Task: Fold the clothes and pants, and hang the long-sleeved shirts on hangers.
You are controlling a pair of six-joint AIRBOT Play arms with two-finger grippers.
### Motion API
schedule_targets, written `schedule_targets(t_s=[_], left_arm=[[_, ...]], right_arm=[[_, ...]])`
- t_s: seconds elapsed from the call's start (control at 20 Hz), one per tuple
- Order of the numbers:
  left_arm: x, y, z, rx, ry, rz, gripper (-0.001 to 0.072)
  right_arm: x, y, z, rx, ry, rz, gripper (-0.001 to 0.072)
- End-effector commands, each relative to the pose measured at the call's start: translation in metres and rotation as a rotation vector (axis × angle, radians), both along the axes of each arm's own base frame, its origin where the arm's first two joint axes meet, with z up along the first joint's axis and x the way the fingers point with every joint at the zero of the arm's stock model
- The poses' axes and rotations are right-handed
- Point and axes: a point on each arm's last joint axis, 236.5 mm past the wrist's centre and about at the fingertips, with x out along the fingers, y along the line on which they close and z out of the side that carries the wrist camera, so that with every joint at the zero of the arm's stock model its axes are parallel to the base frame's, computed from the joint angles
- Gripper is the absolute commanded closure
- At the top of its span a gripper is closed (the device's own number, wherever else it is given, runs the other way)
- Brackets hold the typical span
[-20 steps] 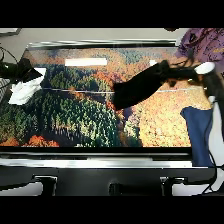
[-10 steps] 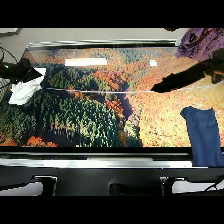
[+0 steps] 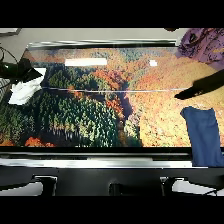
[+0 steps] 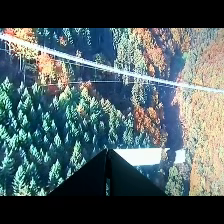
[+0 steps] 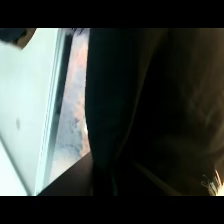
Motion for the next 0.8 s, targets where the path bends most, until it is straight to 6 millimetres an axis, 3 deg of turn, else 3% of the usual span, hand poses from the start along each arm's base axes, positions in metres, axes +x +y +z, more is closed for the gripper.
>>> schedule_targets(t_s=[0.0,0.4,0.6,0.75], left_arm=[[0.0,0.0,0.0,-0.001,0.001,0.001,0.0687],[0.0,0.0,0.0,-0.001,0.001,0.001,0.0687],[-0.001,0.0,-0.001,-0.001,0.006,-0.003,0.0687],[-0.004,-0.001,-0.002,-0.001,0.017,-0.01,0.0687]], right_arm=[[-0.029,-0.005,0.002,-0.021,0.091,-0.054,0.0677],[-0.106,0.016,-0.03,-0.019,0.431,-0.013,0.0677],[-0.157,0.003,-0.04,-0.081,0.63,-0.071,0.0677],[-0.182,-0.005,-0.044,-0.13,0.728,-0.107,0.0675]])
